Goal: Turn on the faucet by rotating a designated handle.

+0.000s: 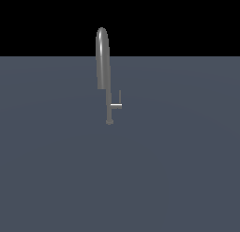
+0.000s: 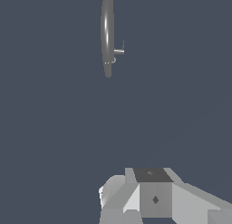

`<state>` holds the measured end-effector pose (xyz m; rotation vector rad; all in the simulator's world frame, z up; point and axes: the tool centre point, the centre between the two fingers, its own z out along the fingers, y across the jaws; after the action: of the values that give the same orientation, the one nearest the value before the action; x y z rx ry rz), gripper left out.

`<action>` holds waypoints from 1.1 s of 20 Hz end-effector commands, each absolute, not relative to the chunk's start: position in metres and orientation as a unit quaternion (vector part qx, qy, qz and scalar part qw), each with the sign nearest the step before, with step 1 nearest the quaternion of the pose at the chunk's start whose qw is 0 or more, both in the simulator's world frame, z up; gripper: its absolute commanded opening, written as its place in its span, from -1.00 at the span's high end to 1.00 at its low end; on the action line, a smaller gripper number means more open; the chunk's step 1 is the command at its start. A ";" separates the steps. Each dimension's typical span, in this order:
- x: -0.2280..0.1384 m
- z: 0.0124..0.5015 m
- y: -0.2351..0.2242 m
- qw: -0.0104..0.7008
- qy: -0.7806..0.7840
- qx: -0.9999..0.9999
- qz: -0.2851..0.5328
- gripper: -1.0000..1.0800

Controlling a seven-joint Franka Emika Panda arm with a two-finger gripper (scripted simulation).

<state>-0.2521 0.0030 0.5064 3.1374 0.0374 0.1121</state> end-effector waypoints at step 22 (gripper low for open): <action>-0.189 0.493 0.010 -0.069 -0.062 0.995 -0.037 1.00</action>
<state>-0.1976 0.0094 0.4952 3.2558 -0.1687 -0.0897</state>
